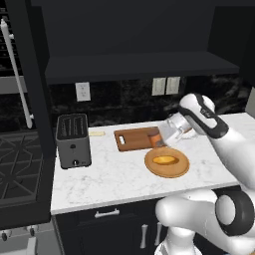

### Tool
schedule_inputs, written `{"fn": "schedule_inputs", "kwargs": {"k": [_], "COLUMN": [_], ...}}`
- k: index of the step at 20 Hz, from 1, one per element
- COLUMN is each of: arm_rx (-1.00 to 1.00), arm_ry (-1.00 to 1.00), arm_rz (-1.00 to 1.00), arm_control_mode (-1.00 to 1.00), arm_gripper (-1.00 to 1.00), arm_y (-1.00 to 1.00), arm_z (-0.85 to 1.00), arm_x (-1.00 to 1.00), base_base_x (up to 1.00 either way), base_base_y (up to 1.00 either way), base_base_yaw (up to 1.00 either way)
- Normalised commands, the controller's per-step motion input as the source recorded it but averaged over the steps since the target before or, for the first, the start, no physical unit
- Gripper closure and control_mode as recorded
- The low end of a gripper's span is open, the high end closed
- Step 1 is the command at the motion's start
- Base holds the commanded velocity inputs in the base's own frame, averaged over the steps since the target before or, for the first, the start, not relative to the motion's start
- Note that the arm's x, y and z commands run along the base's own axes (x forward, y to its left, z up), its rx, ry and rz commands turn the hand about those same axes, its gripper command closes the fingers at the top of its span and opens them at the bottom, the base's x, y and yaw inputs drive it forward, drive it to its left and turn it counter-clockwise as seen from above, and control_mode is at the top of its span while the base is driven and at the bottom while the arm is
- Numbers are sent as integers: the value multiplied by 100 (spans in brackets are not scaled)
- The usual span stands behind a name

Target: From the different types of pastries on the counter, select a croissant and place it on the cutting board. Then retrieve a jar of jam from the cabinet and place it alongside the croissant on the cutting board.

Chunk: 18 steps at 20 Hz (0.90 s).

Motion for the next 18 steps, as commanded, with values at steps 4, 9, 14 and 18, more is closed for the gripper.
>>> {"fn": "schedule_inputs", "kwargs": {"k": [4,9,14,18], "arm_rx": [1,0,0,1], "arm_ry": [-25,-18,-18,-10], "arm_rz": [27,11,-5,-6], "arm_control_mode": [-100,-100,-100,-100], "arm_gripper": [100,100,100,100], "arm_y": [-23,-3,1,0], "arm_z": [0,-5,-6,-6], "arm_x": [64,19,15,49], "base_base_x": [0,0,0,0], "base_base_y": [0,0,0,0], "base_base_yaw": [0,0,0,0]}}
